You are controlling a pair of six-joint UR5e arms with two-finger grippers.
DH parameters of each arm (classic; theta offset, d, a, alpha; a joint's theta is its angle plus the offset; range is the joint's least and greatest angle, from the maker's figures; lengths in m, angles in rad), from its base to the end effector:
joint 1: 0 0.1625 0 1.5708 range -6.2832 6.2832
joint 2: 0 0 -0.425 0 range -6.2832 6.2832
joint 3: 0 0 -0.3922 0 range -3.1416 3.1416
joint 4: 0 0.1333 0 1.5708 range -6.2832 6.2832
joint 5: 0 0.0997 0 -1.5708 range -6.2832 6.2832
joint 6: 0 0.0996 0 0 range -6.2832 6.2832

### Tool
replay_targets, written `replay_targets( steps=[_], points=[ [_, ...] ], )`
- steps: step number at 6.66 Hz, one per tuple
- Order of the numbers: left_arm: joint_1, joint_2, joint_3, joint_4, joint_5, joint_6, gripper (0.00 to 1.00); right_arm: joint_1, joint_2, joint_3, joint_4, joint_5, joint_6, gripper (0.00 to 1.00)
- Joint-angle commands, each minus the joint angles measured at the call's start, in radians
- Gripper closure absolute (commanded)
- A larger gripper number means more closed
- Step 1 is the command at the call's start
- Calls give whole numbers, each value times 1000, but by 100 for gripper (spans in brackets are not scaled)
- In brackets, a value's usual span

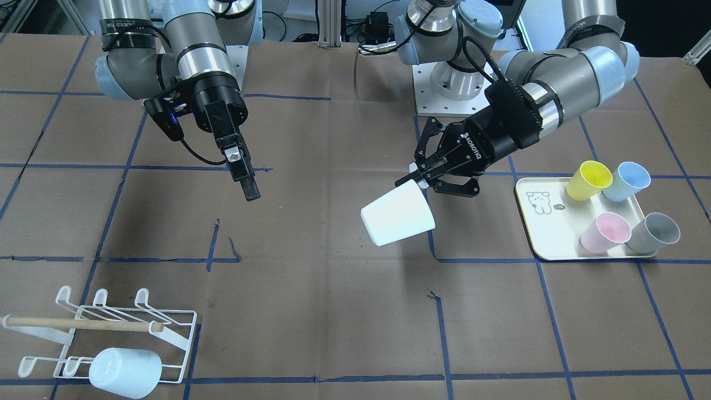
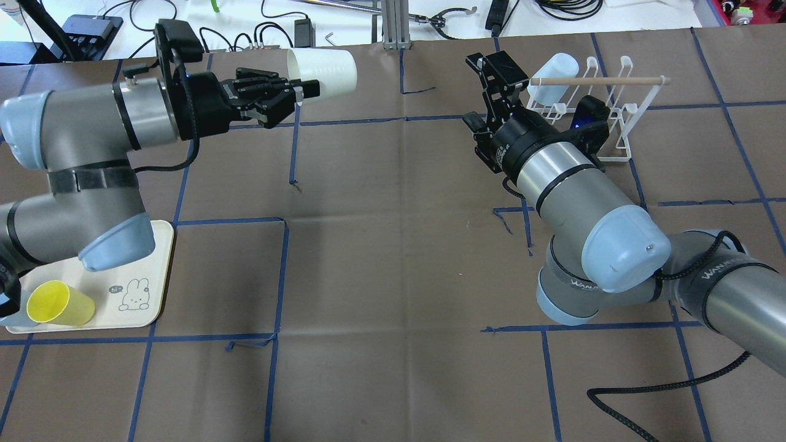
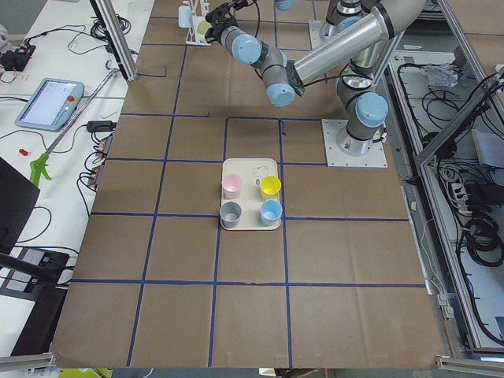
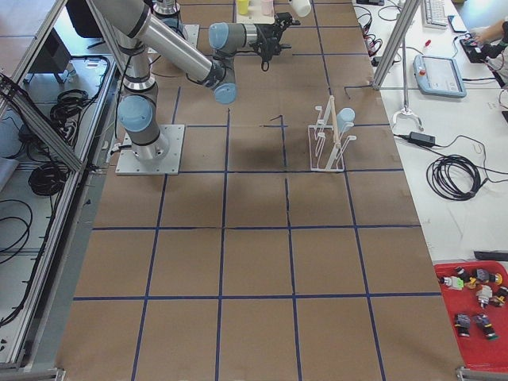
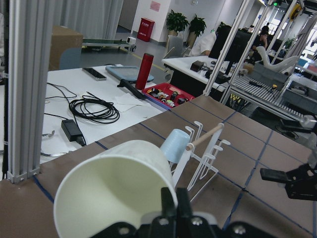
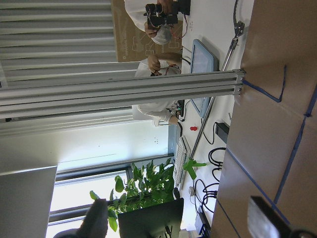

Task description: Transfer IKEA cup to right arm and place on rack

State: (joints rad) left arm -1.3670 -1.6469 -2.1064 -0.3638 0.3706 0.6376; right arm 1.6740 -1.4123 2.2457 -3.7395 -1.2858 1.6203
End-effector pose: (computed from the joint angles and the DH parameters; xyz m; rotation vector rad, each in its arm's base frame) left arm -0.1291 -0.4925 0.3871 -0.8411 -1.8643 1.1198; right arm 0.2065 -0.4280 0.3665 1.1204 1.4864 -0.7481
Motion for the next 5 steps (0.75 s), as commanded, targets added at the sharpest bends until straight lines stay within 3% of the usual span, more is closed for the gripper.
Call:
replay_targets(
  steps=[1, 5],
  points=[
    [-62, 22, -58, 34, 7, 5, 100, 6, 3, 0, 26, -3, 49, 0],
    [-81, 1, -66, 101, 7, 1, 100, 108, -5, 0, 143, -20, 136, 0]
  ],
)
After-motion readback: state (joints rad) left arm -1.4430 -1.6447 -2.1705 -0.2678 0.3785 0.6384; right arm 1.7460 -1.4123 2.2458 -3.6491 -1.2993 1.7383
